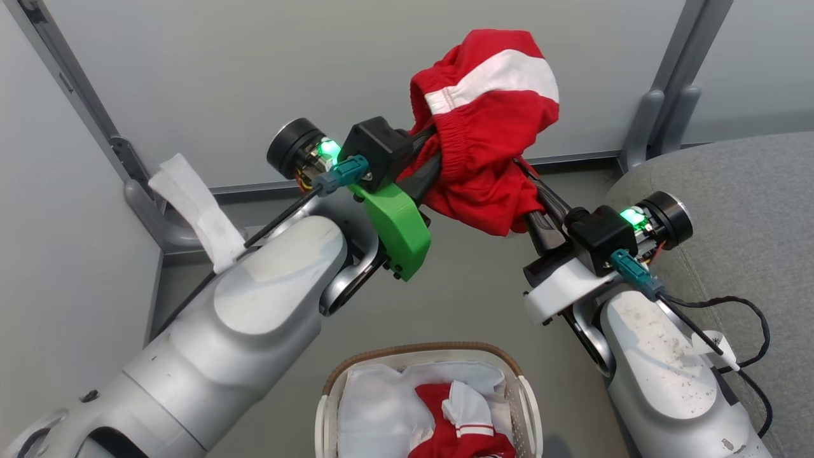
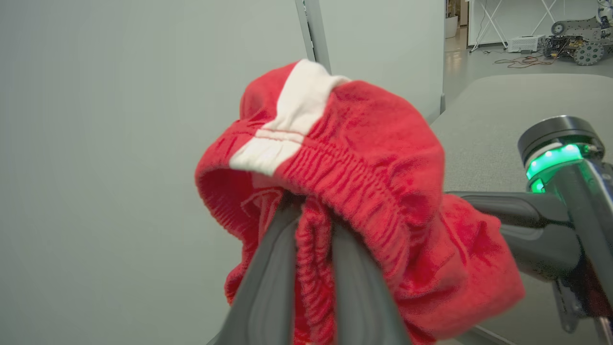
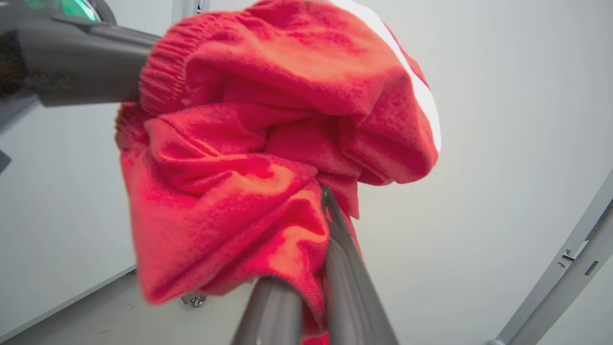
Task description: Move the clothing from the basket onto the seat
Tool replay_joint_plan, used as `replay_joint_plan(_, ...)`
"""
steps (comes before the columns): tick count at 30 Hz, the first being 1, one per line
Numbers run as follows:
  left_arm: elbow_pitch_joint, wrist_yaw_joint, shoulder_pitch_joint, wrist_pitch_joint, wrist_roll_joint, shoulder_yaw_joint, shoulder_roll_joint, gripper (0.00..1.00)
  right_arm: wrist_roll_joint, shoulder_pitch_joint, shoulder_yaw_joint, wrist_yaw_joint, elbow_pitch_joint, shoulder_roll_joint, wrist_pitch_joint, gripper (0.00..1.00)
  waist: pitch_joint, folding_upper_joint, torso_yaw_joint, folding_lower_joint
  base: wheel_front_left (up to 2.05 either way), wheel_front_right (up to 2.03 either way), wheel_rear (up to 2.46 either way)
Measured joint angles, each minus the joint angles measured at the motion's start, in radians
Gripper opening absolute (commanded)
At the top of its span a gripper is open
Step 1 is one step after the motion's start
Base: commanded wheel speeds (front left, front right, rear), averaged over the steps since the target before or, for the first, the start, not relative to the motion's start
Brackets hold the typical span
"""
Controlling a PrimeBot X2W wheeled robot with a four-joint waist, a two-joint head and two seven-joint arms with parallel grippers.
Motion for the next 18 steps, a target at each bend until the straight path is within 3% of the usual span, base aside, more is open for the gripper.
replay_joint_plan(2,0.021,0.005,0.022,-0.022,-0.007,0.005,0.0,0.52,0.003,0.0,-0.005,0.0,-0.002,0.0,0.0,0.0,0.003,0.0,-0.003,0.0,0.0,0.0,0.0)
replay_joint_plan(3,0.03,0.007,0.032,-0.033,-0.008,0.005,0.001,0.96,0.003,0.0,-0.007,0.0,-0.002,0.0,0.0,0.0,0.004,0.0,-0.004,0.0,0.0,0.0,0.0)
replay_joint_plan(4,0.038,0.013,0.044,-0.047,-0.008,0.007,0.001,1.0,0.004,0.0,-0.011,0.0,-0.003,0.0,0.0,0.0,0.005,0.0,-0.005,0.0,0.0,0.0,0.0)
replay_joint_plan(18,0.128,0.04,0.282,-0.127,-0.022,0.072,-0.029,1.0,-0.021,-0.006,-0.145,0.0,-0.007,0.0,0.0,0.0,0.016,0.0,0.001,0.0,0.0,0.0,0.0)
